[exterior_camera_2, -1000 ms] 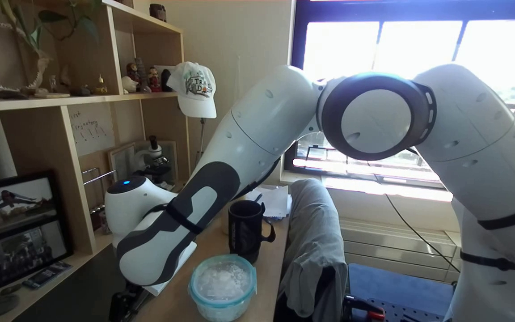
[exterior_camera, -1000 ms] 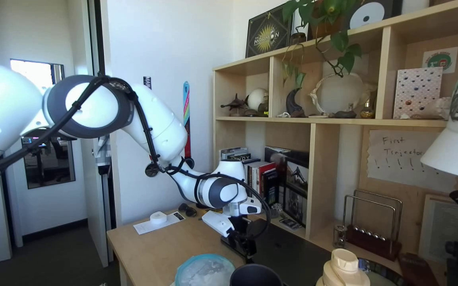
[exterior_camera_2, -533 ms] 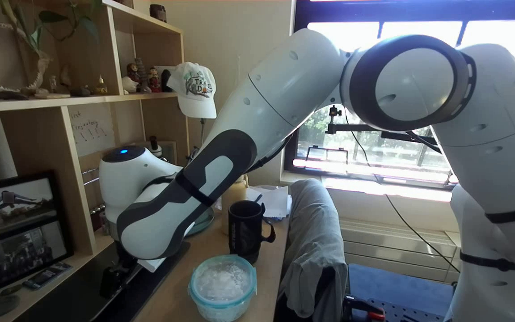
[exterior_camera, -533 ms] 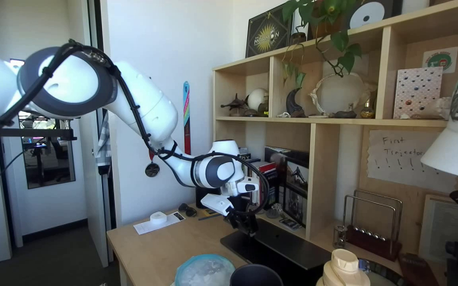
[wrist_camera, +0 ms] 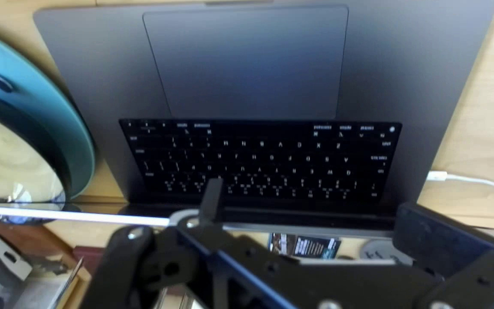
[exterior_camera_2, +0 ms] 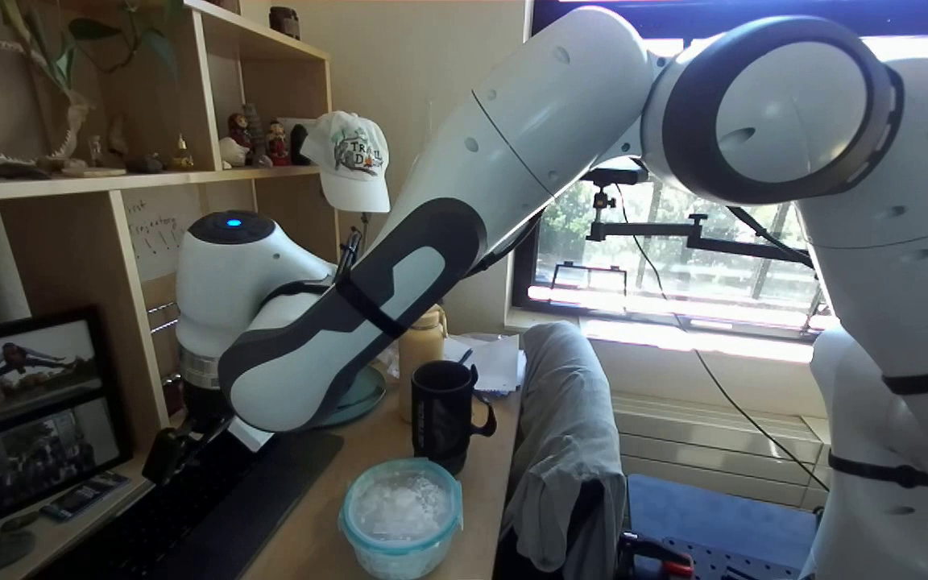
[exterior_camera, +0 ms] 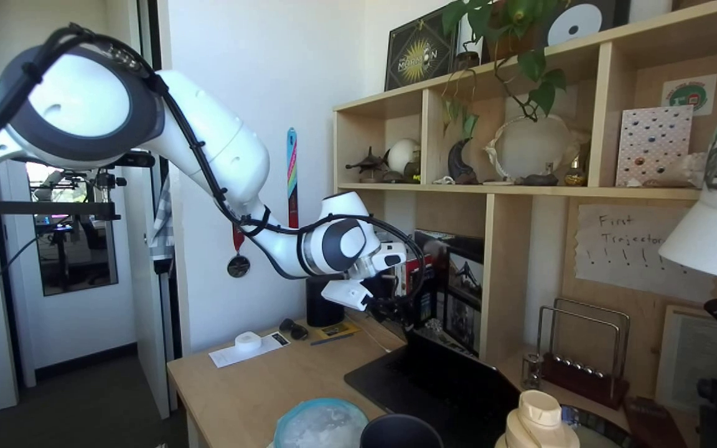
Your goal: Open the laptop
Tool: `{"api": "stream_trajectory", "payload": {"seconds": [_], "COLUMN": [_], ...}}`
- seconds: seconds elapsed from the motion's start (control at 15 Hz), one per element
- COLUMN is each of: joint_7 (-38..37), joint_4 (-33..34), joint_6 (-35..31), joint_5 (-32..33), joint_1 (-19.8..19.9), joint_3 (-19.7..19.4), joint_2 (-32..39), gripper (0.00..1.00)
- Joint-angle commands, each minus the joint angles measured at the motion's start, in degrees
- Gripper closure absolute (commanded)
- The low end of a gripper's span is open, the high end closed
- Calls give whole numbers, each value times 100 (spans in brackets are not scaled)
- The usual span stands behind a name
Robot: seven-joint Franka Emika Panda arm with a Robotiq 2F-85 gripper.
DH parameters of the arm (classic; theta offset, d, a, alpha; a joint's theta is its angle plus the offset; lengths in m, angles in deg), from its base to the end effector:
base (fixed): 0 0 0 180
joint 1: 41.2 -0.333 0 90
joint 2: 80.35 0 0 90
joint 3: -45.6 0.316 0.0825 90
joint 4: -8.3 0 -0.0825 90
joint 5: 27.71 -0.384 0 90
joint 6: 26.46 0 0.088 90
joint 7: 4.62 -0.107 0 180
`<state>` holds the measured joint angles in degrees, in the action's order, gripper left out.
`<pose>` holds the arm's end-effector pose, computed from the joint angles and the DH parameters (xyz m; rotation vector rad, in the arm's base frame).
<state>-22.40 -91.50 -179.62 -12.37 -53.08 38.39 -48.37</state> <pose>0.6949 0.0757 0.2967 2.9310 0.0287 0.6042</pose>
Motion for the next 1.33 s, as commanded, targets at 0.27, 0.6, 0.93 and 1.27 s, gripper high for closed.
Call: {"api": "stream_trajectory", "payload": {"seconds": [0.27, 0.6, 0.93, 1.27], "joint_7": [-35, 126, 385, 534], "joint_4": [194, 269, 410, 516], "joint_6": [-1366, -1575, -1806, -1983], "joint_5": [36, -228, -529, -696], "joint_1": [-82, 13, 82, 63], "joint_3": [-298, -206, -138, -181], "joint_2": [371, 602, 832, 885], "gripper": [0, 0, 0, 0]}}
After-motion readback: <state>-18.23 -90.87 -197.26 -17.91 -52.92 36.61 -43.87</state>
